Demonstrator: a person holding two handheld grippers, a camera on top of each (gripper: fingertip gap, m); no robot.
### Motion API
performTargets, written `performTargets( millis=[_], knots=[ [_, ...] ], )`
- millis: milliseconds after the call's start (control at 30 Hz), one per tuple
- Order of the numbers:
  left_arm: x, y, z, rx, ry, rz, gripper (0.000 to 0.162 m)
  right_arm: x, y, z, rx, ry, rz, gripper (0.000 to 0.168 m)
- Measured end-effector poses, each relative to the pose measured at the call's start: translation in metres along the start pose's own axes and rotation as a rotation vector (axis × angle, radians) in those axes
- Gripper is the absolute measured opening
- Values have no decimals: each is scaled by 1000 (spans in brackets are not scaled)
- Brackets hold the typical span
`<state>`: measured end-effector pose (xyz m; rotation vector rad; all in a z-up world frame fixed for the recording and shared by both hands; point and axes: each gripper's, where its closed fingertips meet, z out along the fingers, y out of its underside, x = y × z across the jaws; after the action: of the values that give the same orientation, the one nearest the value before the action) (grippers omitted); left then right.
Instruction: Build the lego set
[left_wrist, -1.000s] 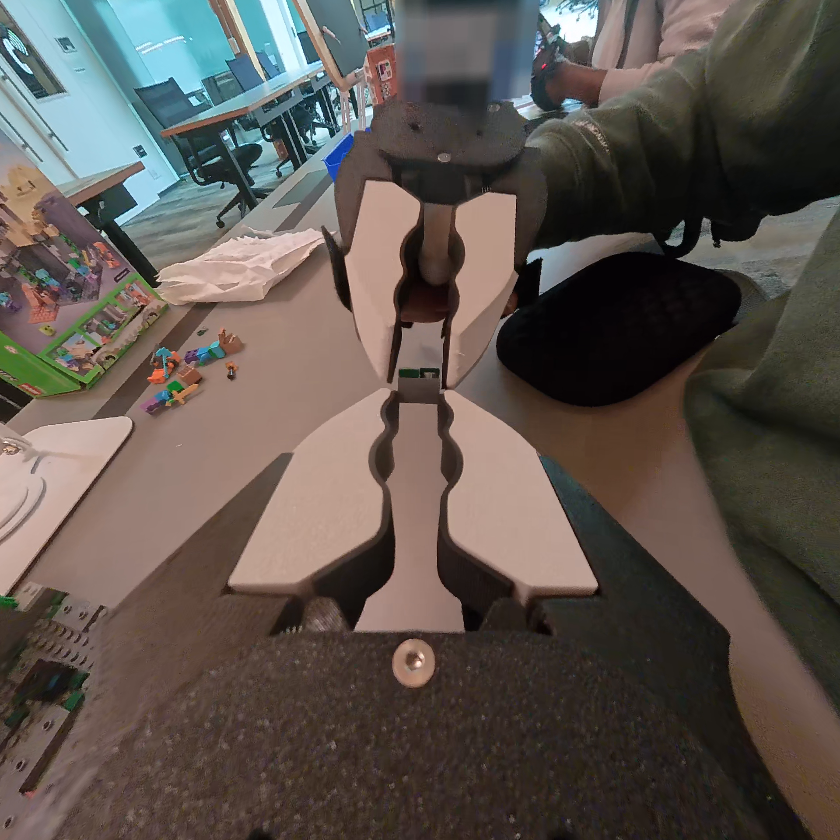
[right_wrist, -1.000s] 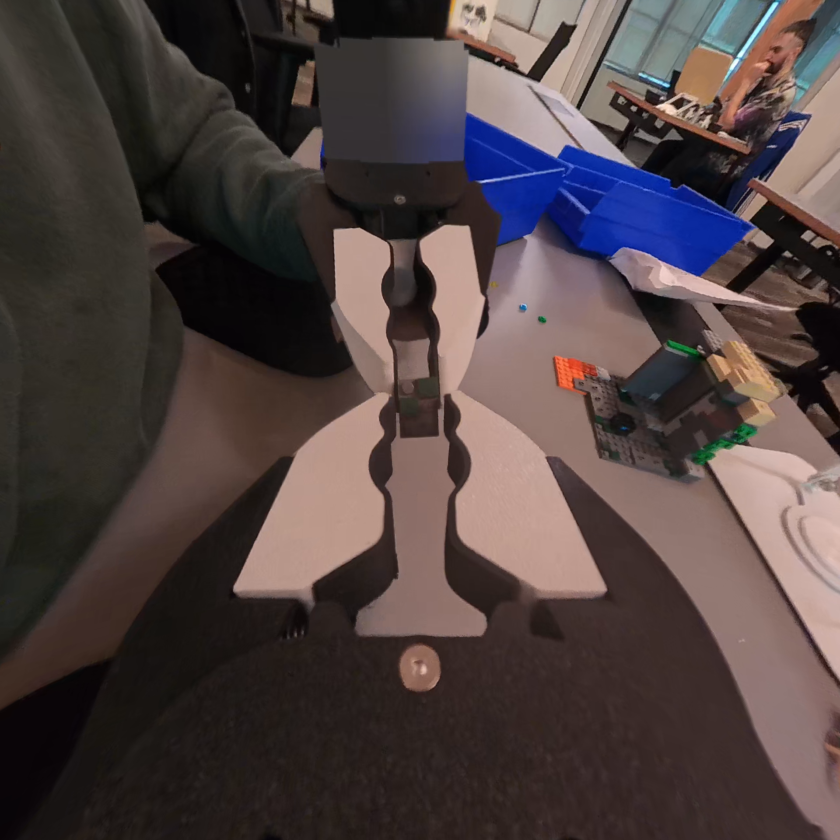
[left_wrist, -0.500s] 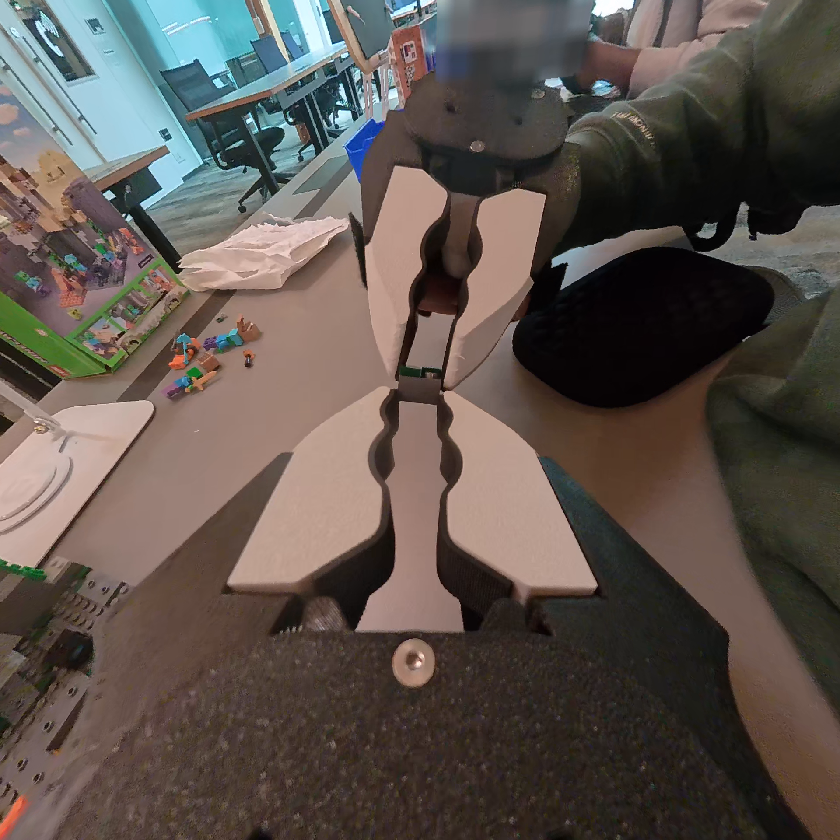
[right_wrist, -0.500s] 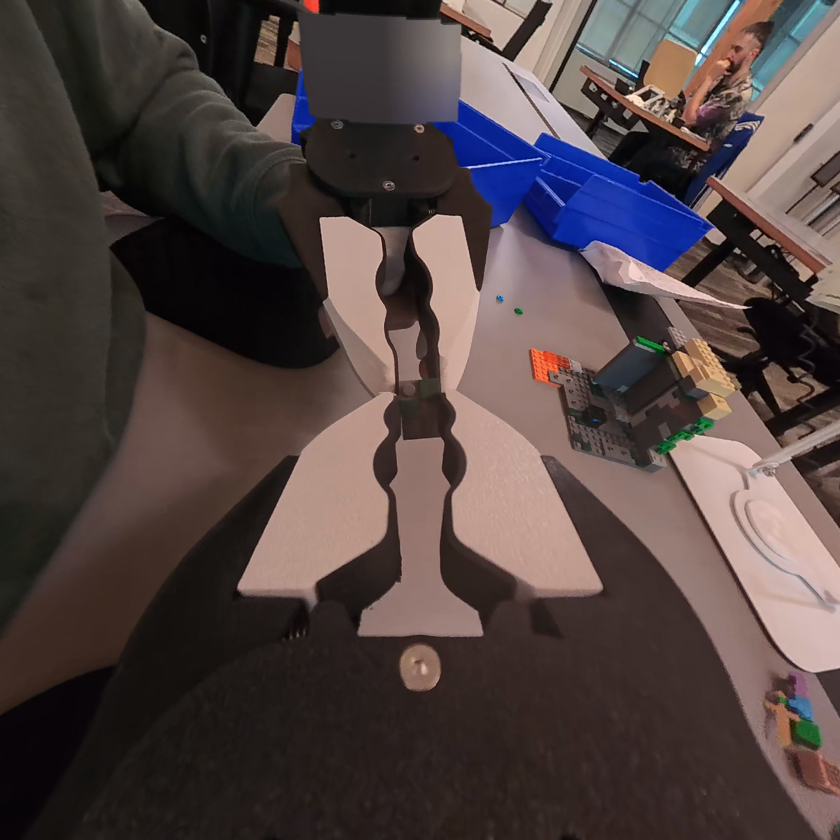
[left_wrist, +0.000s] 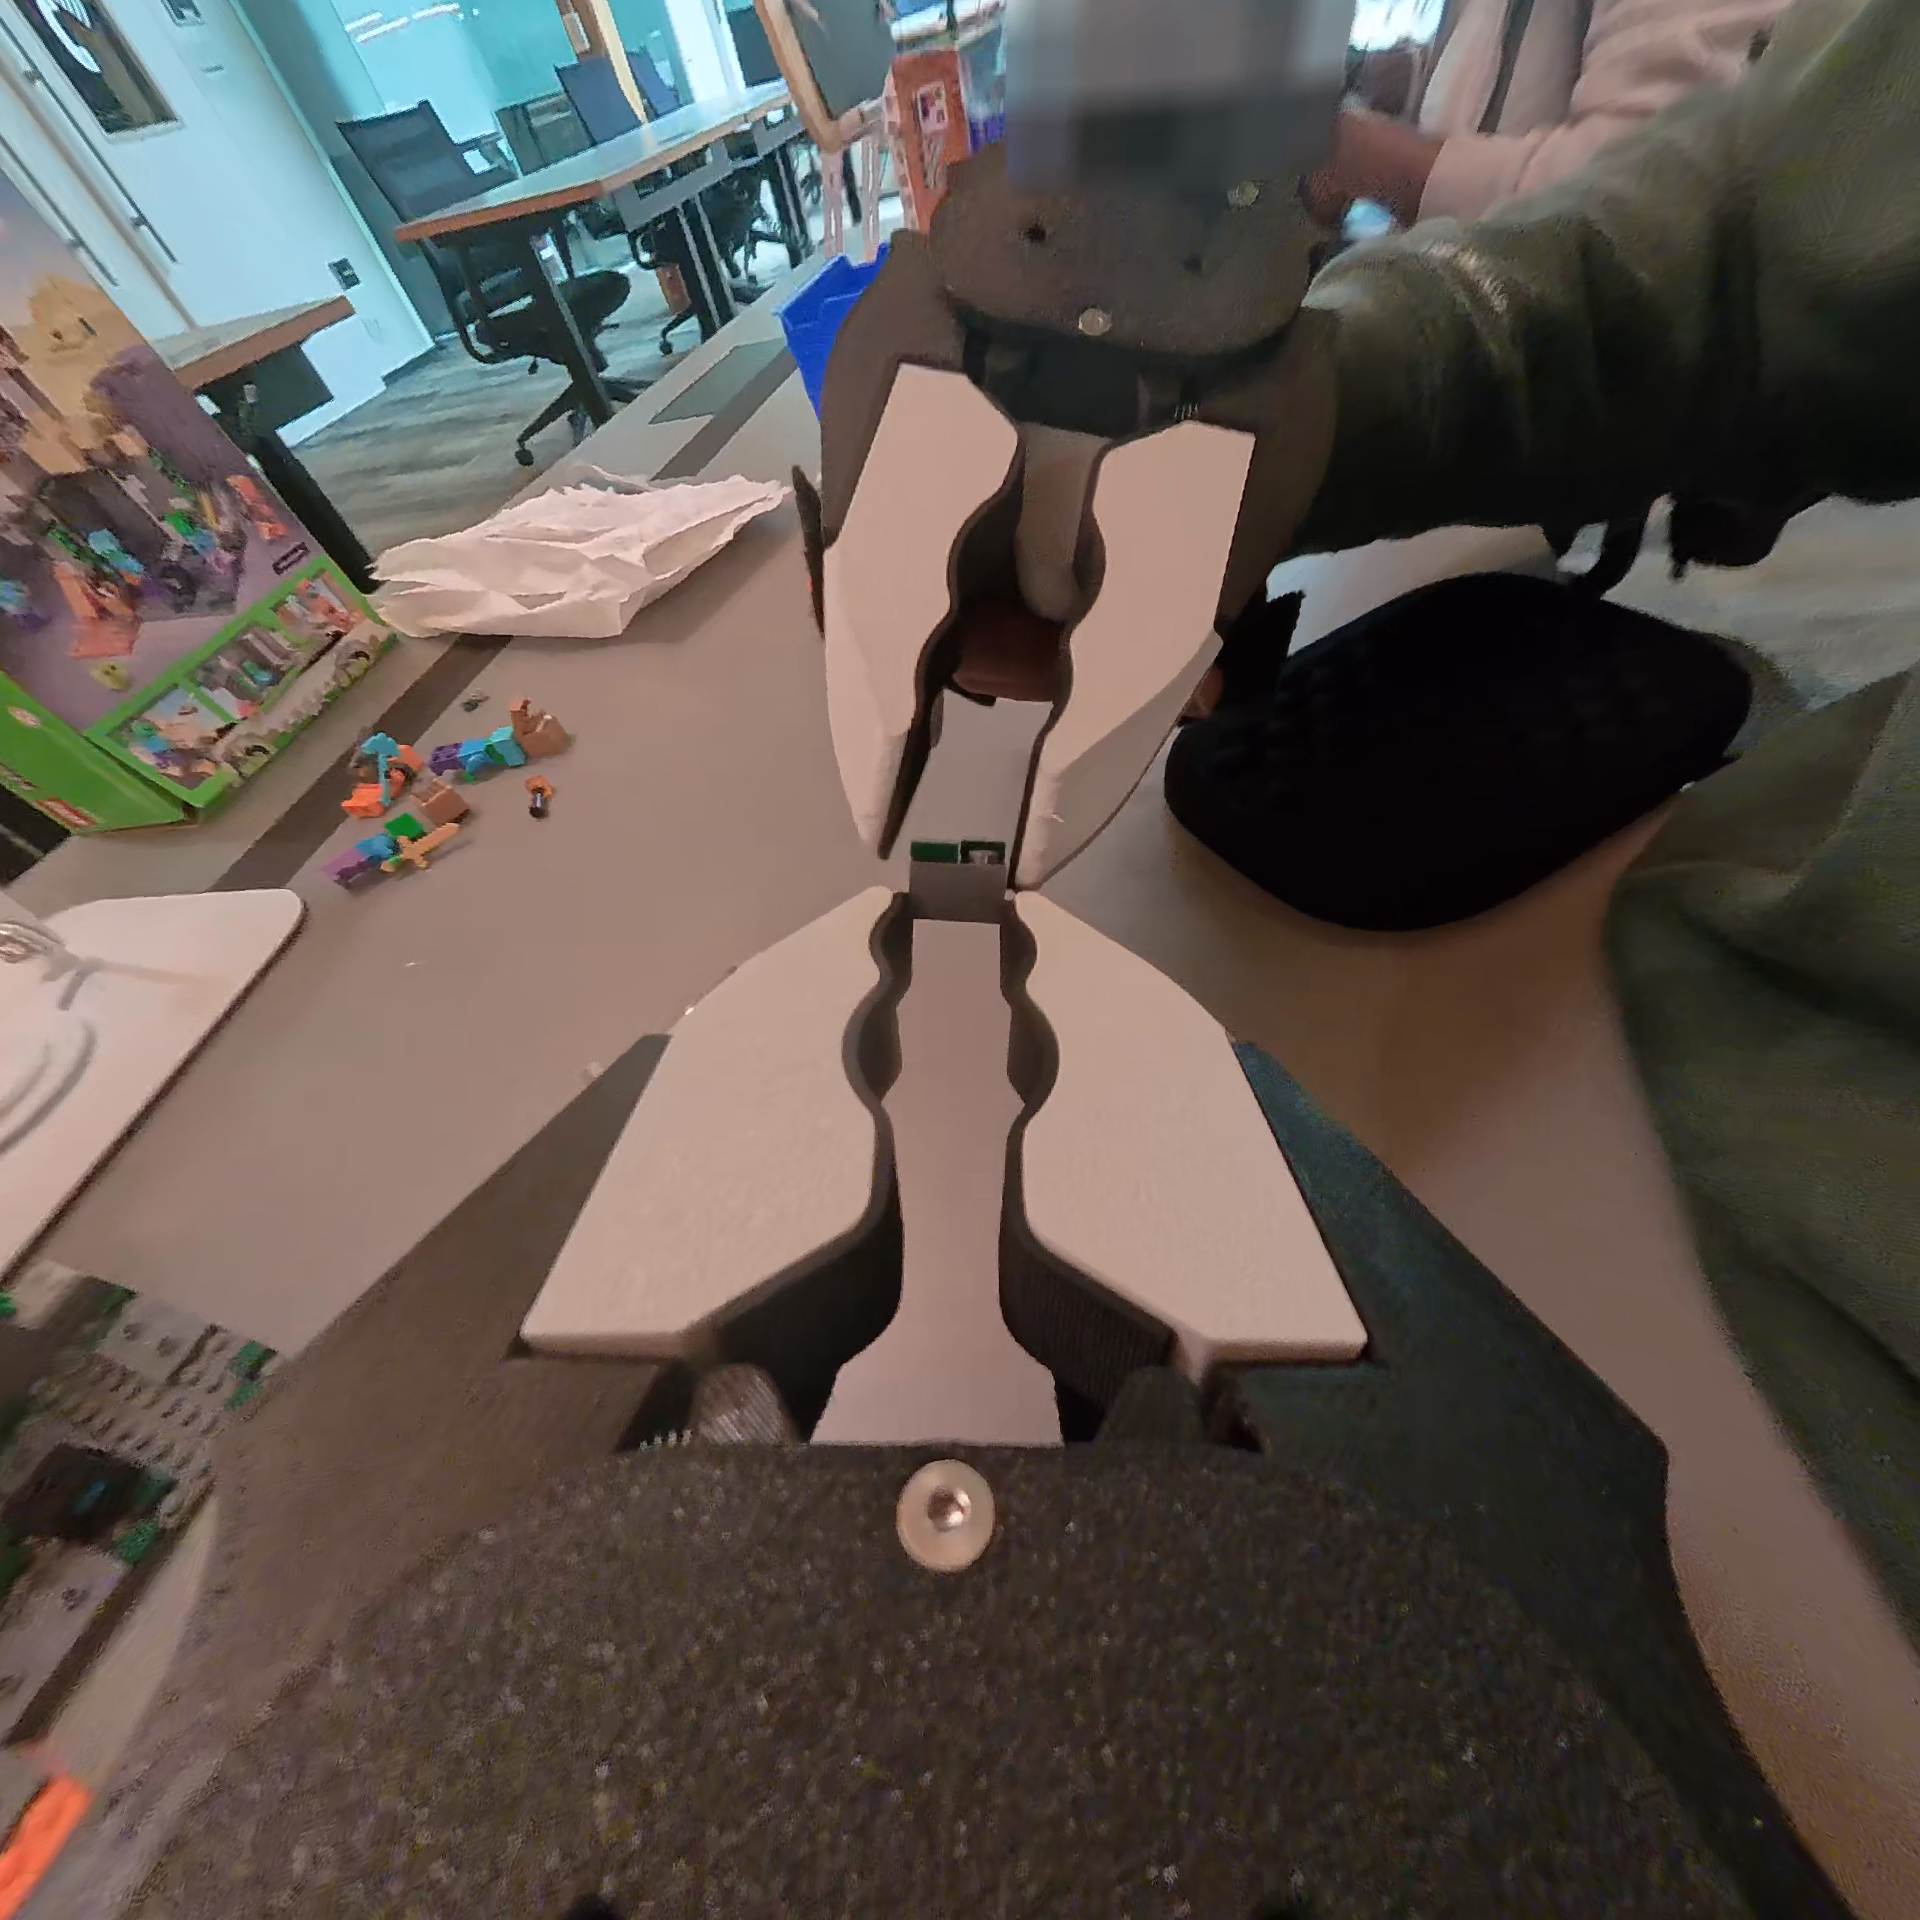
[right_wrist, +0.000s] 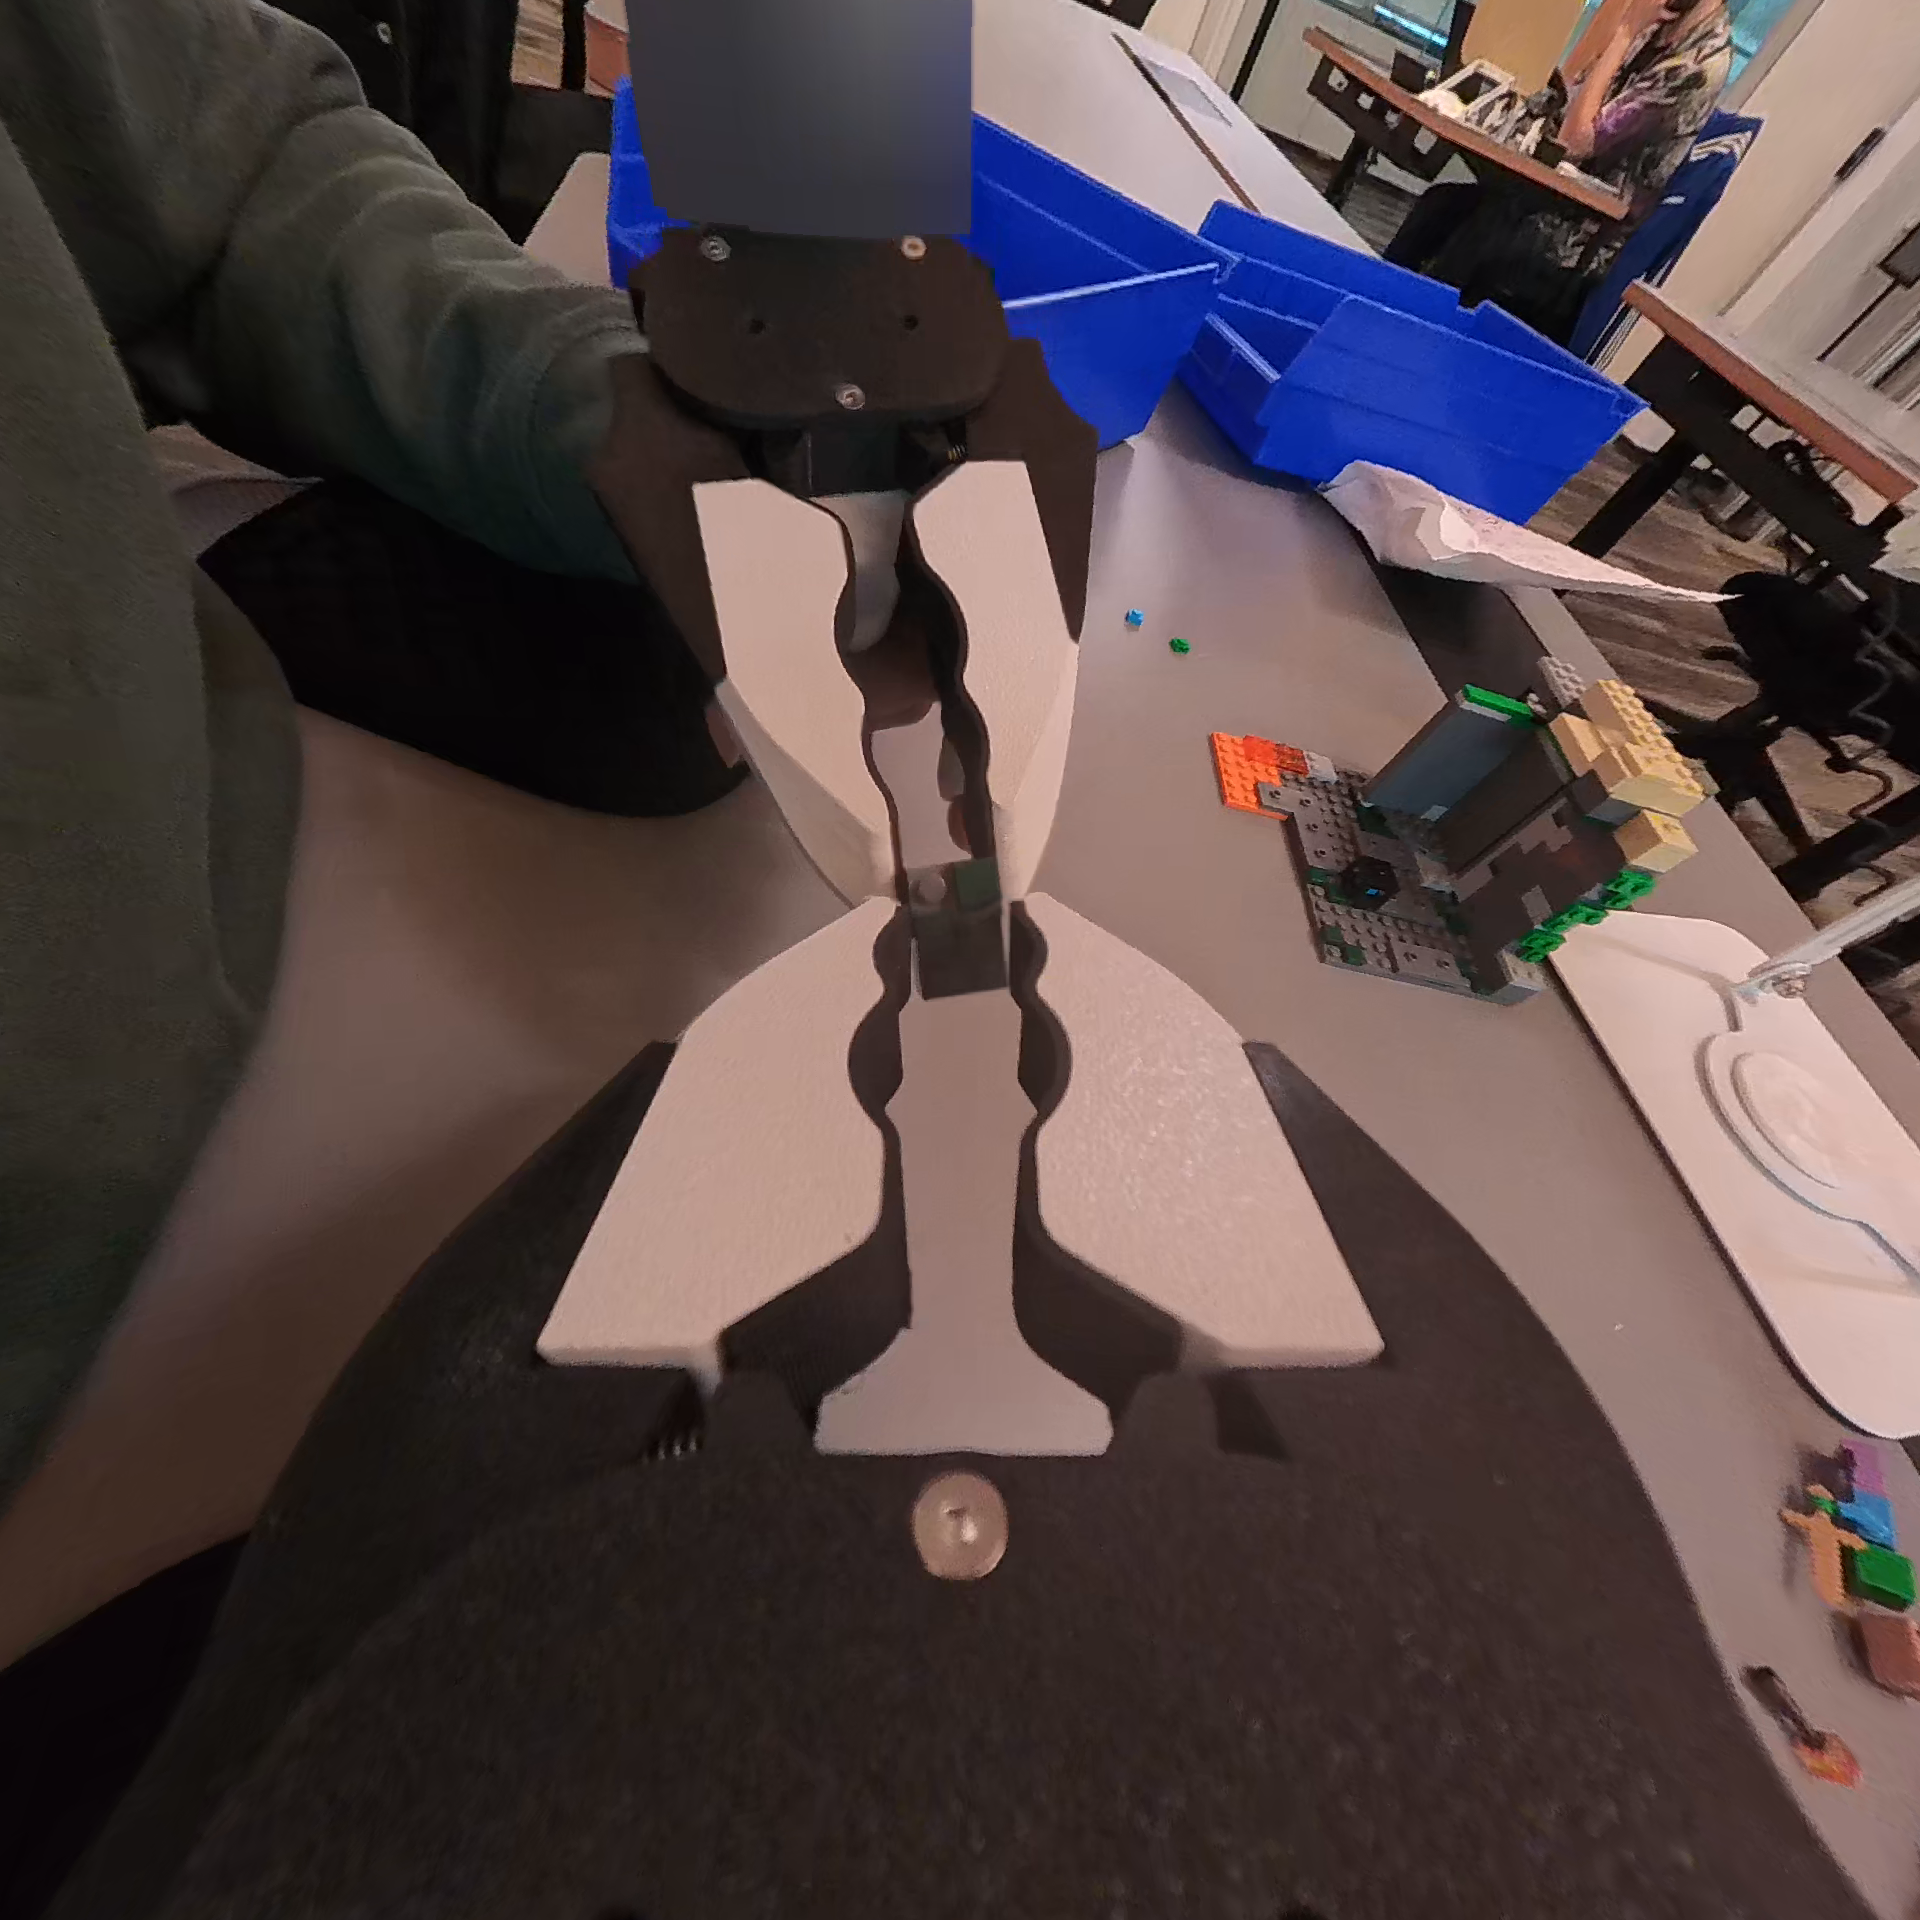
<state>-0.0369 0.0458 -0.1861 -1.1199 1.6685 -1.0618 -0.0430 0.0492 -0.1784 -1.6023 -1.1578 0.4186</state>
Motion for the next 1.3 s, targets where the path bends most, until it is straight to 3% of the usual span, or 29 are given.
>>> performTargets(
  millis=[133, 500, 600, 767, 900, 1100, 1300],
  knots=[
    [-5, 0, -3, 42, 34, -82, 16, 3, 10, 1, -42, -52, 21, 27],
    [-7, 11, 3, 25, 55, -116, 16, 5, 16, 8, -26, -125, 67, 16],
    [-24, 22, 7, -28, 23, -110, 30, 13, 37, 2, -120, -102, 64, 16],
    [-76, 66, 25, -289, 14, -42, 36, 24, 88, -18, -299, -92, 134, 16],
    [-96, 83, 45, -456, 147, 45, 36, 24, 107, -31, -345, -70, 172, 16],
    [-87, 83, 70, -717, 350, 293, 35, 24, 119, -46, -319, -28, 218, 16],
    [-72, 92, 88, -895, 493, 379, 32, 28, 124, -56, -291, 9, 235, 16]
  ],
)
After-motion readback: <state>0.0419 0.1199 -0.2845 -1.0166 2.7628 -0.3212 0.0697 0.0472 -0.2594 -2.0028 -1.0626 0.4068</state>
